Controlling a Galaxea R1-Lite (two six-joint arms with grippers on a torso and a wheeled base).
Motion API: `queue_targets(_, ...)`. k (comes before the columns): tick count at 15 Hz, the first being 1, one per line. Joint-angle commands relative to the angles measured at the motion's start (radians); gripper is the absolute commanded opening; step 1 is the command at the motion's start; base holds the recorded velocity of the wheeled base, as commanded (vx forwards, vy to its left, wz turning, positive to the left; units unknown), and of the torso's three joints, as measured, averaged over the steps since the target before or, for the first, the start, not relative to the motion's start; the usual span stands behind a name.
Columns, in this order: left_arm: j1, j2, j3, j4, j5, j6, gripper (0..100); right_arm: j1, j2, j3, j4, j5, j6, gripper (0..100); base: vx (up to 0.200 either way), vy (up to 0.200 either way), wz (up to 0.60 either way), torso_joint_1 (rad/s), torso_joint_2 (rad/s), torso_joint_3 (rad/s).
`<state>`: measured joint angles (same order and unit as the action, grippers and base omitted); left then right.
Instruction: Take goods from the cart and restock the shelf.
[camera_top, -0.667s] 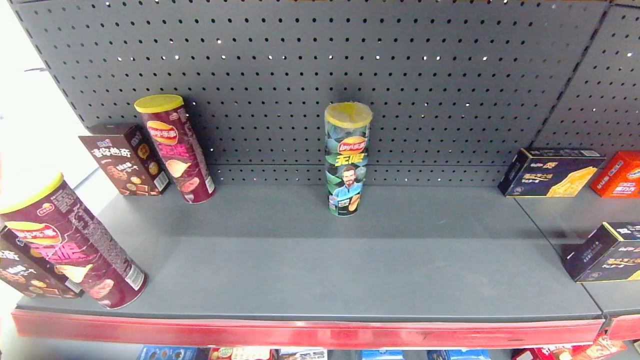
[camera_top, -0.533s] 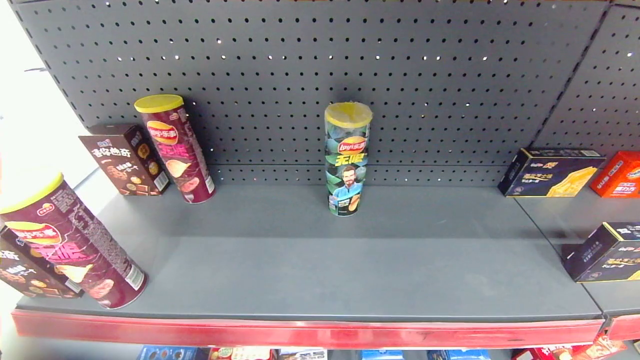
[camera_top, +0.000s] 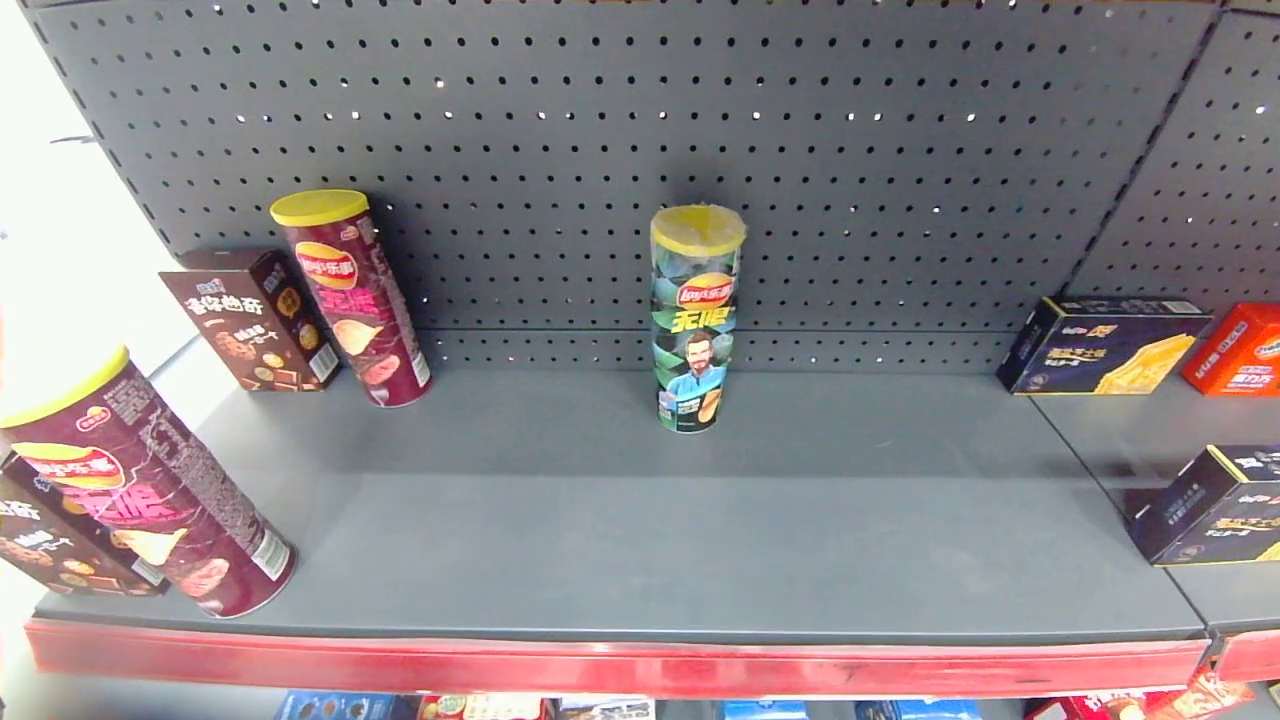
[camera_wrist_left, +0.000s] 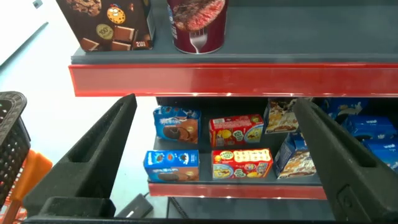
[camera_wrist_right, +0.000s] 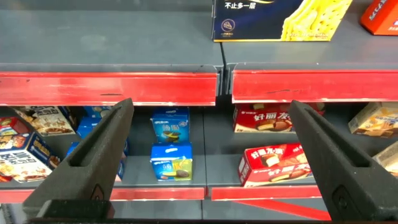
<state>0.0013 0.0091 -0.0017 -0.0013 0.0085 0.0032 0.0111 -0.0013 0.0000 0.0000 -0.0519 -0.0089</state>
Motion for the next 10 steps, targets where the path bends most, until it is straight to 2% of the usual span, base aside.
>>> queue_targets(1, 0.0, 0.002, 0.0, 0.0, 0.001, 0.0, 100, 0.001, 0.001, 0.0, 0.0, 0.0, 0.0, 100, 0.0, 0.0, 0.6, -0.002, 0.0, 0.002)
queue_targets(10, 0.0, 0.002, 0.0, 0.0, 0.001, 0.001, 100, 0.001, 0.001, 0.0, 0.0, 0.0, 0.001, 100, 0.0, 0.0, 0.6, 0.005, 0.0, 0.002)
